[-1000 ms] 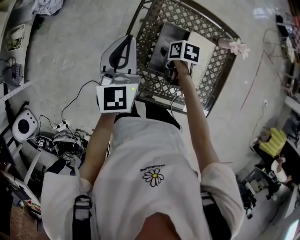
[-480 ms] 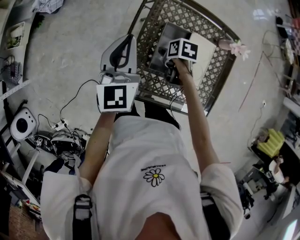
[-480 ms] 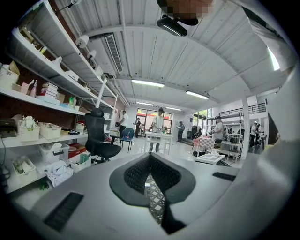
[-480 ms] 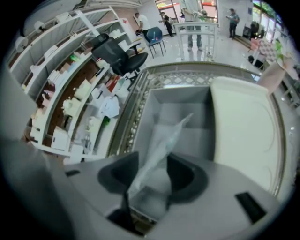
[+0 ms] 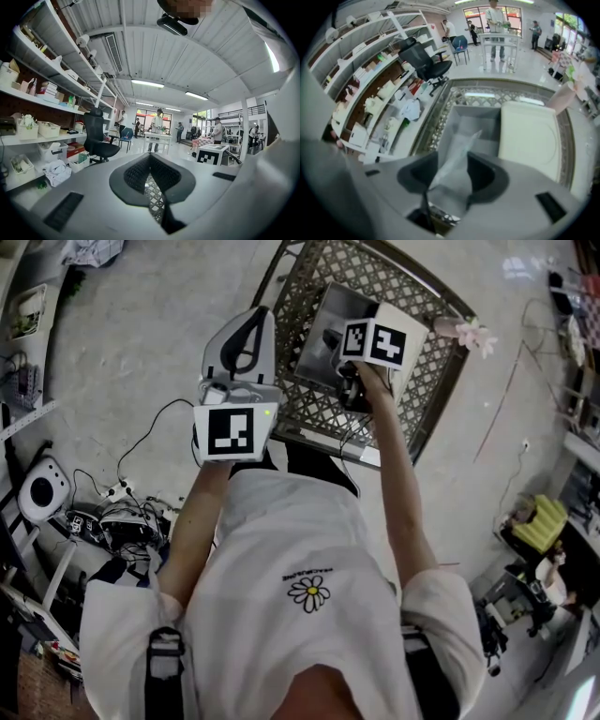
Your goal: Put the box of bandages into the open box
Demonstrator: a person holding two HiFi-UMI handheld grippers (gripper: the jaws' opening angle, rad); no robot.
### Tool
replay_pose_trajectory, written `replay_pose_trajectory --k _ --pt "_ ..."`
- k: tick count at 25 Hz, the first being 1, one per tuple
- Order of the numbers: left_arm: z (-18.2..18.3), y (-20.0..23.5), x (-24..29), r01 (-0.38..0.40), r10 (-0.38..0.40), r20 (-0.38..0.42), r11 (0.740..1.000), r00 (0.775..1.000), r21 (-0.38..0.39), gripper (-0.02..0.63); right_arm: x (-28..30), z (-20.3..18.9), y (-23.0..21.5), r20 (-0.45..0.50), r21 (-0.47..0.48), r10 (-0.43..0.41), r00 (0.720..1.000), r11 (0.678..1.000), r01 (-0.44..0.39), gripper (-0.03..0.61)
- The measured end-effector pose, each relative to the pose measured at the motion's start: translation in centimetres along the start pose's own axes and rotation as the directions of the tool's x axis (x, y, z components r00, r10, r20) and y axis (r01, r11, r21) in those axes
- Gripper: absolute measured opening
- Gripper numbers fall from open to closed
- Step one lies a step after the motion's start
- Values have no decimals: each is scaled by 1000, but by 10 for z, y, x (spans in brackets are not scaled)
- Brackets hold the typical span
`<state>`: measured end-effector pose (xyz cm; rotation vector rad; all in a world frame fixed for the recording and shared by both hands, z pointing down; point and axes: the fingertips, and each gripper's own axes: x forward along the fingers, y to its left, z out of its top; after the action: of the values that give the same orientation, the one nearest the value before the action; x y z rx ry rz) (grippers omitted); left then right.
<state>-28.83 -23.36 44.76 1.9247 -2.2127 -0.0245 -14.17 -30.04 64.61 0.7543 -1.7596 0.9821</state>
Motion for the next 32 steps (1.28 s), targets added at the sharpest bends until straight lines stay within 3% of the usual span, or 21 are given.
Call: replay_pose_trajectory --k 7,23,27,32 --pt "6 -7 1 15 -15 17 1000 1000 5 20 -22 6 -7 44 -50 -37 998 998 39 212" --pt "22 -30 1 46 -47 44 999 998 29 20 -68 28 1 163 -43 39 986 999 -33 210" --pt "33 -33 1 40 -41 55 999 998 26 21 -96 46 9 263 -65 56 963 997 -40 184" --pt "62 -44 4 65 -66 93 998 993 22 20 -149 71 18 430 -105 73 900 994 -30 109"
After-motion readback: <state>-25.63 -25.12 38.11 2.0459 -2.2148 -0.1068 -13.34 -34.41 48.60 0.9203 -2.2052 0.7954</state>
